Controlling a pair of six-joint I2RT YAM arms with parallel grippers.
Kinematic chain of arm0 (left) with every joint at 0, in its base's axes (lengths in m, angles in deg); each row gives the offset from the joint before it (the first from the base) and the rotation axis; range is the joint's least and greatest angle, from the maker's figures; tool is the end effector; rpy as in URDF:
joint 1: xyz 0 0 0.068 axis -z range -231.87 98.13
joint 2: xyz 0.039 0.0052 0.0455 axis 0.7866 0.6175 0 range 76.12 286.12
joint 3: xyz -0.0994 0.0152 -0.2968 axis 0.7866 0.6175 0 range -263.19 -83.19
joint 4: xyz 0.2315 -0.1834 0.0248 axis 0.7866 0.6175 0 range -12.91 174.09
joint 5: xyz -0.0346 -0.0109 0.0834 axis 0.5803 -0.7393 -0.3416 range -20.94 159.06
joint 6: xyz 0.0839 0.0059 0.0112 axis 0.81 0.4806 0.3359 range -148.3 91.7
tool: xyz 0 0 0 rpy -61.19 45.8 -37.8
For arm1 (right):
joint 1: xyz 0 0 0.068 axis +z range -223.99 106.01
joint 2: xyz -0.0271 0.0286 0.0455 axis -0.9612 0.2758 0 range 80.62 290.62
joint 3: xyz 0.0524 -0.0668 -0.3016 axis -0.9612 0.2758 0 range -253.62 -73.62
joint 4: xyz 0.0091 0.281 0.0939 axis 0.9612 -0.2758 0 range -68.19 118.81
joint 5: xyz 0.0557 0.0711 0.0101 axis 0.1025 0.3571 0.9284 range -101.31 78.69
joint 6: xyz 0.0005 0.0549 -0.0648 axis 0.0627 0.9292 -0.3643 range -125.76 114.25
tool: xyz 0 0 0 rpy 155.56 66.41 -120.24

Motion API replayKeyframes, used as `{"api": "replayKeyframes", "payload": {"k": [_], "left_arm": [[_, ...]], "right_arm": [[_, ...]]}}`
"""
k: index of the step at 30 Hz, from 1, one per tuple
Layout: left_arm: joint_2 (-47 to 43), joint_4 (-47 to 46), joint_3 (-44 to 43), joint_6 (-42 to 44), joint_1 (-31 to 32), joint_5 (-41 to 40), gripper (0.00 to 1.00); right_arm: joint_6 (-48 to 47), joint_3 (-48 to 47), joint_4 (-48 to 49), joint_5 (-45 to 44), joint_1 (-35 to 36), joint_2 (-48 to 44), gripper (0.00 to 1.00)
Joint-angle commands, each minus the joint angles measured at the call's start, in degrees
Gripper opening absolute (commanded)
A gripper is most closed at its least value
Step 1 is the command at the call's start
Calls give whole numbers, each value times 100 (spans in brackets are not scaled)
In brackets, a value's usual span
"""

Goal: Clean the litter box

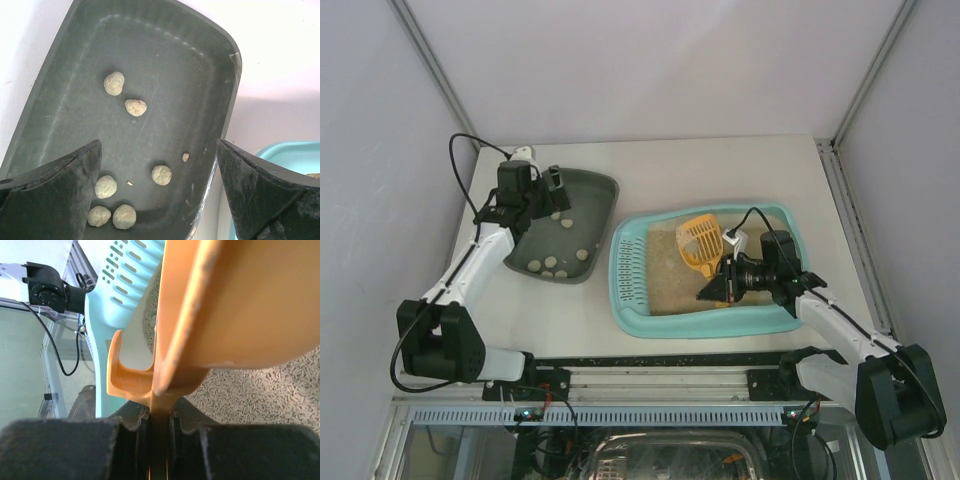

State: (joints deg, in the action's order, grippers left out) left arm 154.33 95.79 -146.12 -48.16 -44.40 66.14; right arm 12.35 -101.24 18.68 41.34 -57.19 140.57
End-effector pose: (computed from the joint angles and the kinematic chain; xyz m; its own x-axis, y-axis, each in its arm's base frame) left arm 0.3658 -0.0441 0.3133 -0.5510 -0.2700 -0.7896 -0.1055 0.9612 -0.2550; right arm 0.1985 0.1219 0.1974 -0.8432 -0.0576 -0.5345 -0.4994 0.4517 0.7393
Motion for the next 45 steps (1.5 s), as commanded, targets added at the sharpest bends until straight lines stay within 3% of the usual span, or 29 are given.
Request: {"api": "replayKeyframes", "payload": {"k": [1,17,30,34,37,41,45], "left_arm": [[-211,-12,174,191,-23,-66,100],[-113,37,102,314,-21,107,100],[-131,37,155,397,-24,160,100],[-109,57,155,395,-22,169,100],[-106,77,147,403,-21,184,100],[-94,80,154,404,-20,190,100],[-44,85,129,421,-24,226,100]], "right_arm": [[88,20,989,605,-118,56,0],[3021,1038,5193,1712,-437,126,0],[2231,802,3886,1741,-524,-110,0],[2961,934,4878,1699,-689,-80,0],[3876,1035,6132,1607,-901,-58,0],[3852,830,5932,1933,-721,62,0],[4421,933,6515,1894,-688,136,0]]}}
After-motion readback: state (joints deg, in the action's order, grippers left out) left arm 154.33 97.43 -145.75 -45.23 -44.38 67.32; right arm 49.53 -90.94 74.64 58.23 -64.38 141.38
